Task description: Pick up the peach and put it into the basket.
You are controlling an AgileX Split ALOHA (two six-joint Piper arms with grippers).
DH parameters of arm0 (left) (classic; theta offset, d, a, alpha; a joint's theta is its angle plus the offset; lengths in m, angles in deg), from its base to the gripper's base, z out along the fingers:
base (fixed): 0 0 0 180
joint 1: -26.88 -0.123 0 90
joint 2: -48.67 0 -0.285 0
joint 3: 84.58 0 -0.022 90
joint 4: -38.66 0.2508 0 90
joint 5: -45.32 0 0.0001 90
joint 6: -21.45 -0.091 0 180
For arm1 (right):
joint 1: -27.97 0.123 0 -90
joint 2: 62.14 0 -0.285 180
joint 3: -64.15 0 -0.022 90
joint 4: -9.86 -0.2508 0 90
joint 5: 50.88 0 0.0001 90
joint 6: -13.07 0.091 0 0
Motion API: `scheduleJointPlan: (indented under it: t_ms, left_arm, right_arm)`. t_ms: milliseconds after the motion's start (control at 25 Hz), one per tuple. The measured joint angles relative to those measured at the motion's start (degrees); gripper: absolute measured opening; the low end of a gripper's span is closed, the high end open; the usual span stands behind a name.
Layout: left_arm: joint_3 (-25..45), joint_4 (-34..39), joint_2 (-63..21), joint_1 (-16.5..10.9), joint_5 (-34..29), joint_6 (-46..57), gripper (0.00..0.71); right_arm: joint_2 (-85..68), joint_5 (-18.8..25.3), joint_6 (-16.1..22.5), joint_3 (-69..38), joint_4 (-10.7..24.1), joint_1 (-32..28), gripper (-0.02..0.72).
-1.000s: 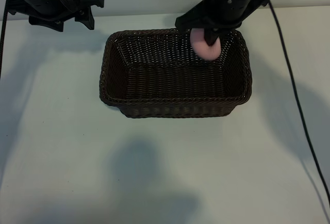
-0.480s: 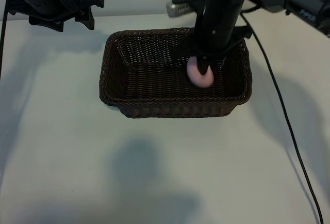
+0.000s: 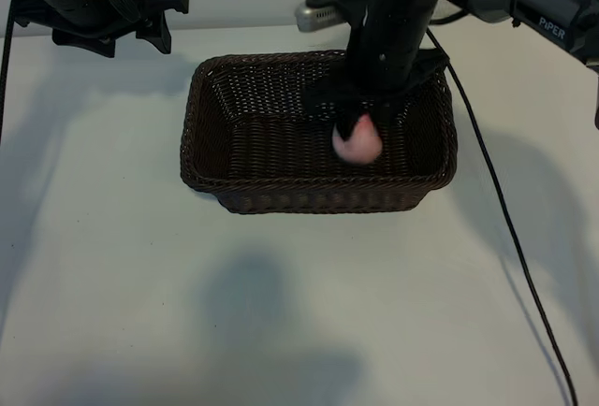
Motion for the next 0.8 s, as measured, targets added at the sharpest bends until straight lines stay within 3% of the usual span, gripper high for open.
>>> scheduleJointPlan:
  t_ms: [80,160,480,800]
  left_arm:
    - [0.0,0.0,0.0,0.0,0.0,0.0,0.598]
    - [0.0,0.0,0.0,0.0,0.0,0.0,0.598]
    - [0.0,0.0,0.0,0.0,0.0,0.0,0.598]
    - [0.0,0.0,0.0,0.0,0.0,-0.2,0.598]
  right_arm:
    - [-0.2,0.0,-0.2,2.2,0.0,0.0,0.595]
    - [-0.7,0.0,-0.2,4.0,0.0,0.0,0.618]
    - [-1.5,0.1,-0.2,6.5,0.7,-1.8,0.565]
    - [-6.5,0.1,-0.6,6.8,0.8,-11.9,0.562]
